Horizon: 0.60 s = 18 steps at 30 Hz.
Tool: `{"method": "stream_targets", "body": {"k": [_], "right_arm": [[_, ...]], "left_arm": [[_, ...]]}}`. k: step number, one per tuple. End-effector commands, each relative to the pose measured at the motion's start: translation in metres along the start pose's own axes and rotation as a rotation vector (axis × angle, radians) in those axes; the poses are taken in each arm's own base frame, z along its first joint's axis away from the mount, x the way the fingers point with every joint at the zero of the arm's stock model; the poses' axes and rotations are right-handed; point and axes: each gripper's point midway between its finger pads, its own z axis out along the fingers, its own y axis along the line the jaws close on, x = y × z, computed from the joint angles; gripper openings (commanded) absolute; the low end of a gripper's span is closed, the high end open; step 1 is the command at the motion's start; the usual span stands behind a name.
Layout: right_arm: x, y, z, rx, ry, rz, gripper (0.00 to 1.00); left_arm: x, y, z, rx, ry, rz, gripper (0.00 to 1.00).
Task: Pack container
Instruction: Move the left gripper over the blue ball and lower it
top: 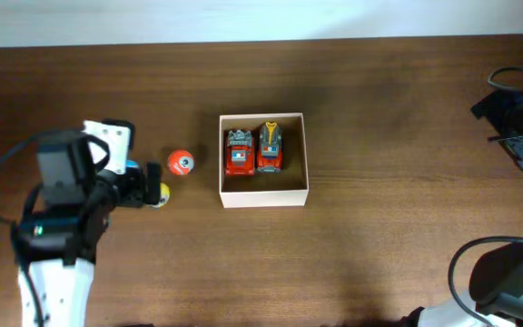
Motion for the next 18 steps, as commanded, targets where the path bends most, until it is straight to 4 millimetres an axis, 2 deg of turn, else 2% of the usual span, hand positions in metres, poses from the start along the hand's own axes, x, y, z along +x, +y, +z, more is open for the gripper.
{"method": "stream_targets", "body": {"k": [1,2,14,16,18], "right_arm": [[0.001,-0.001,0.001,0.003,0.006,0.011,0.99],[0.001,-0.001,0.001,0.003,0.006,0.011,0.99],[0.001,-0.001,0.001,0.003,0.006,0.012,0.99],[0.001,-0.001,0.001,0.003,0.006,0.012,0.99],[0.001,-0.001,0.001,0.003,0.006,0.012,0.99]], "left_arm": [[-0.008,-0.042,-0.003,0.258,-0.016,0.0,0.99],[-0.008,-0.051,-0.003,0.318,-0.015,-0.005,0.99],[-0.026,-0.057,-0.003,0.367,-0.087,0.017,0.99],[-0.028,-0.043,0.002,0.288,-0.083,-0.017,0.99],[-0.024,-0.01,0.013,0.102,-0.043,-0.16,0.99]]}}
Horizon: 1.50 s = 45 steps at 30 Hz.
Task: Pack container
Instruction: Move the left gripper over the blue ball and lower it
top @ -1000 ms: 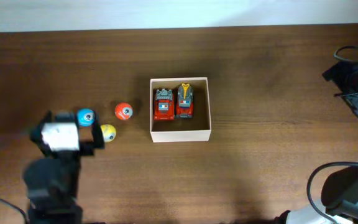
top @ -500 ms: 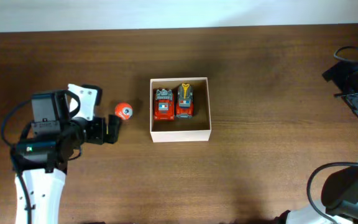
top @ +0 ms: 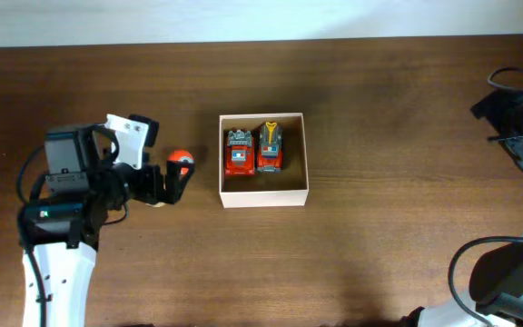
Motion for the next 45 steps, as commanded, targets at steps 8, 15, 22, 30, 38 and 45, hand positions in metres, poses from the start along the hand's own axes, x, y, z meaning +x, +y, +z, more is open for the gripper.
{"method": "stream_targets", "body": {"k": [8,15,22,30,38,45], "right_arm": [[0.001,-0.001,0.001,0.003,0.006,0.009,0.99],[0.001,-0.001,0.001,0.003,0.006,0.009,0.99],[0.001,-0.001,0.001,0.003,0.006,0.01,0.99],[0.001,-0.001,0.001,0.003,0.006,0.009,0.99],[0.001,-0.001,0.001,0.003,0.006,0.009,0.99],[0.001,-0.001,0.001,0.003,0.006,0.01,0.99]], "left_arm": [[0.019,0.105,0.02,-0.397,0.116,-0.334,0.99],[0.061,0.144,0.054,-0.436,0.283,-0.432,0.99],[0.083,0.17,0.066,-0.54,0.365,-0.436,0.99],[0.064,0.187,0.081,-0.556,0.274,-0.408,0.99],[0.068,0.198,0.099,-0.56,0.274,-0.407,0.99],[0.085,0.203,0.113,-0.555,0.326,-0.421,0.99]]}}
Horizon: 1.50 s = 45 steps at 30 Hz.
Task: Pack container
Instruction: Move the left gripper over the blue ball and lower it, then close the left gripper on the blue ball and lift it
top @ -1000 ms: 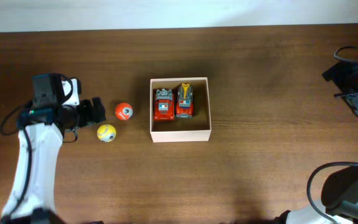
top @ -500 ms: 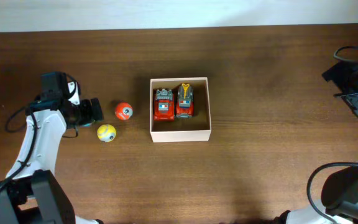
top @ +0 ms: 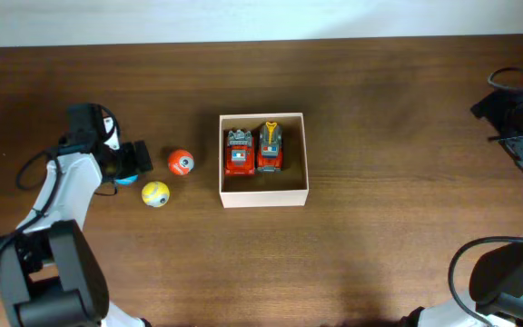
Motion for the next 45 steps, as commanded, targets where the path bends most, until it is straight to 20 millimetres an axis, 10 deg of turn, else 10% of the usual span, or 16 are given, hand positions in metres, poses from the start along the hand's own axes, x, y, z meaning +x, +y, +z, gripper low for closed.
{"method": "stream_targets", "body": {"k": [1,11,19,28,45], "right_arm": [[0.001,-0.001,0.001,0.002,0.005,0.009,0.99],[0.001,-0.001,0.001,0.002,0.005,0.009,0.99],[0.001,-0.001,0.001,0.002,0.006,0.008,0.99],[0.001,-0.001,0.001,0.002,0.005,0.009,0.99],[0.001,-0.001,0.001,0.002,0.006,0.008,0.99]], "left_arm": [[-0.001,0.003,0.009,-0.014,0.014,-0.012,0.99],[0.021,0.006,0.036,-0.025,0.11,-0.013,1.0],[0.023,0.006,0.039,-0.026,0.12,-0.013,0.58],[0.019,0.006,0.037,-0.025,0.11,-0.013,0.44],[-0.068,-0.028,-0.043,0.114,0.007,-0.005,0.45]]}}
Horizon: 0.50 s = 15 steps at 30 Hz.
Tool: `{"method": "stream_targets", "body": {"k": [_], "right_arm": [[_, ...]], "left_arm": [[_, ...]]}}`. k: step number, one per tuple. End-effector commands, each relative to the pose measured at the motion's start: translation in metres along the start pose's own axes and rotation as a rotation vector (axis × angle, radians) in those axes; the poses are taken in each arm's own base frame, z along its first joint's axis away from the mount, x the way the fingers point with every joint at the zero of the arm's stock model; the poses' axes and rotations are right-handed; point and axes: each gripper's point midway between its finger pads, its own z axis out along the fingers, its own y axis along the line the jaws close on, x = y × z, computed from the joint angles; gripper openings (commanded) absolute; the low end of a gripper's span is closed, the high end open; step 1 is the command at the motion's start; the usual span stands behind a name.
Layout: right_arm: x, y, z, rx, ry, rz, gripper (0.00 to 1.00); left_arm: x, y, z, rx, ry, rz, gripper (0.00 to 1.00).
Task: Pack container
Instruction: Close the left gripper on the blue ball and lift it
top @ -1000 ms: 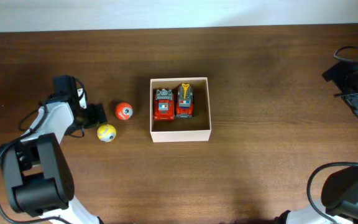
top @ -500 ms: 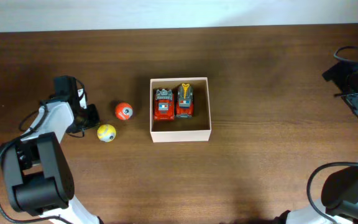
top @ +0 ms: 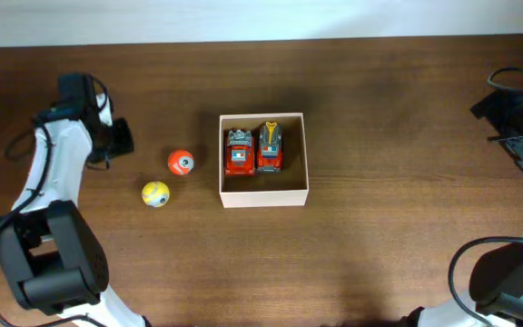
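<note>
A white open box [top: 263, 194] sits mid-table and holds two toy cars side by side, a red one [top: 238, 153] and an orange and blue one [top: 270, 148]. Left of the box an orange ball [top: 181, 163] and a yellow ball [top: 155, 193] lie loose on the wood. My left gripper [top: 121, 137] is drawn back up and to the left of both balls, touching neither; its fingers read as one dark block. My right gripper [top: 517, 142] rests at the far right edge, far from everything.
The brown wooden table [top: 389, 245] carries nothing else. Cables and the right arm's base crowd the far right edge. My left arm's base stands at the lower left corner.
My left gripper has moved farther back and up, away from the two balls. Both balls, the box and the right arm are where they were.
At first my left gripper was at the yellow ball, just left of the orange one. Then it reached over both balls. Then it was pulled back to their left, leaving them free on the table, and now it is farther away still.
</note>
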Motion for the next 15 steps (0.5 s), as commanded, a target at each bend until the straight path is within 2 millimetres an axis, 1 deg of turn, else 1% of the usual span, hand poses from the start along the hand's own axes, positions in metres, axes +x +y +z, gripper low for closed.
{"method": "stream_targets", "body": {"k": [1,2,5,7,9,11,14,15], "right_arm": [[0.001,-0.001,0.001,0.002,0.005,0.009,0.99],[0.001,-0.001,0.001,0.002,0.005,0.009,0.99],[0.001,-0.001,0.001,0.002,0.005,0.009,0.99],[0.001,-0.001,0.001,0.002,0.005,0.009,0.99],[0.001,-0.001,0.001,0.002,0.005,0.009,0.99],[0.001,-0.001,0.001,0.002,0.005,0.009,0.99],[0.001,-0.001,0.001,0.002,0.005,0.009,0.99],[0.001,-0.001,0.001,0.002,0.005,0.009,0.99]], "left_arm": [[-0.025,-0.023,-0.025,0.099,-0.05,0.014,0.45],[-0.029,-0.028,-0.032,0.111,-0.058,0.021,0.45],[-0.038,-0.045,-0.053,0.145,-0.075,0.087,0.52],[-0.038,-0.058,-0.065,0.159,-0.074,0.142,0.54],[-0.033,-0.071,-0.074,0.166,-0.06,0.211,0.54],[-0.023,-0.089,-0.079,0.178,-0.034,0.296,0.54],[-0.001,-0.115,-0.081,0.197,0.019,0.404,0.54],[0.014,-0.134,-0.082,0.211,0.055,0.464,0.54]]}}
